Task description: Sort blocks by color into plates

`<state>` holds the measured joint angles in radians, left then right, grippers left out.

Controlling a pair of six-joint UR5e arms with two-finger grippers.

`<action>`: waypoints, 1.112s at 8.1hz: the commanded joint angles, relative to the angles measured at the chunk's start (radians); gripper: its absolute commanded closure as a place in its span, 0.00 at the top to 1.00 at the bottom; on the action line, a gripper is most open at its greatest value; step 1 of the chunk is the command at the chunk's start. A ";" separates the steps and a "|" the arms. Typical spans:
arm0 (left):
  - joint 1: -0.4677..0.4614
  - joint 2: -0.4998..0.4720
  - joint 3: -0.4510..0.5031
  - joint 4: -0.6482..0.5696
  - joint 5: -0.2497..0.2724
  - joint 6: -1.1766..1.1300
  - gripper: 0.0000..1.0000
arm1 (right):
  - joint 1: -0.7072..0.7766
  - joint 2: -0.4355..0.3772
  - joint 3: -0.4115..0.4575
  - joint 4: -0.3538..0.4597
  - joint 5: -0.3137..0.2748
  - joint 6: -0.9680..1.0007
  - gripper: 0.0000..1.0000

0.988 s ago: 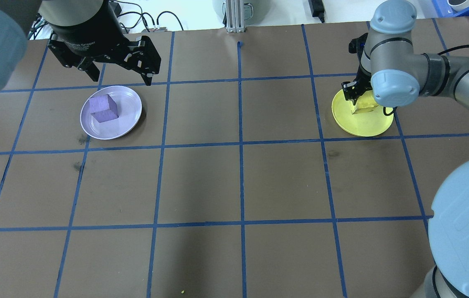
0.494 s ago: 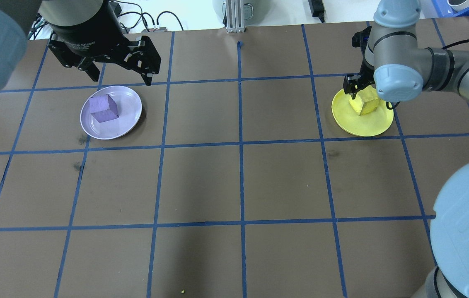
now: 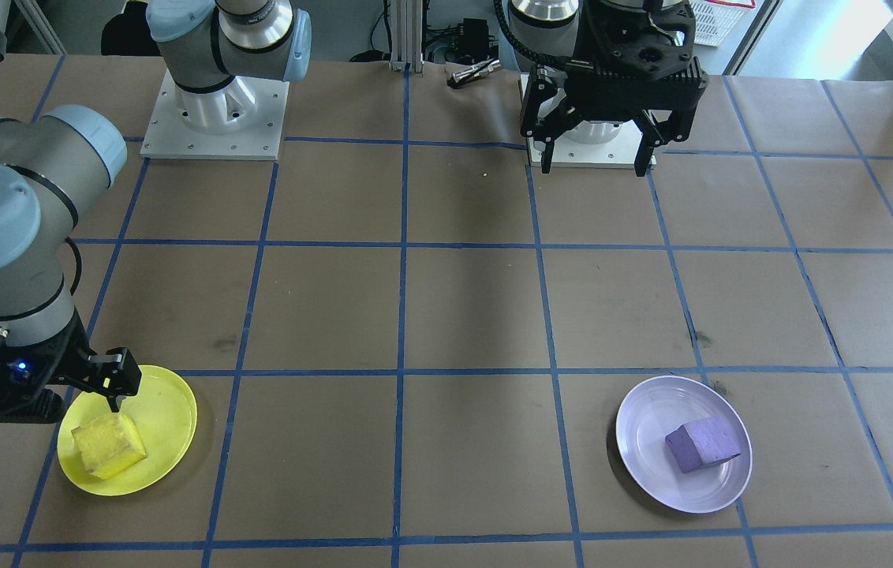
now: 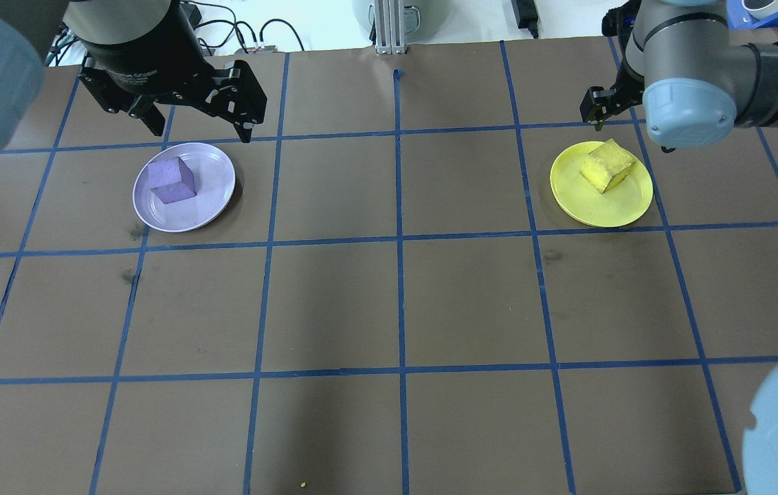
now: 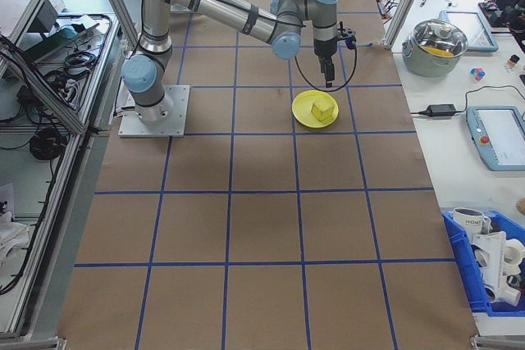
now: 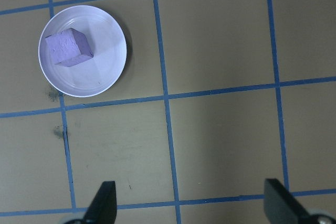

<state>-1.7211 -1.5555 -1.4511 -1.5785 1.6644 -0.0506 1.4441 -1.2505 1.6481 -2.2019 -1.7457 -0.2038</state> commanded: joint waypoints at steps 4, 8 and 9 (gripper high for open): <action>0.000 0.002 0.000 0.000 0.000 0.000 1.00 | 0.071 -0.268 -0.001 0.332 0.180 0.257 1.00; 0.000 0.003 0.000 0.000 0.000 0.000 1.00 | 0.128 -0.383 -0.001 0.493 0.201 0.254 1.00; 0.000 0.005 -0.005 0.000 0.000 0.000 1.00 | 0.128 -0.377 0.007 0.493 0.203 0.242 1.00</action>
<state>-1.7211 -1.5527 -1.4514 -1.5784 1.6649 -0.0506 1.5582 -1.6220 1.6479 -1.7285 -1.5488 0.0520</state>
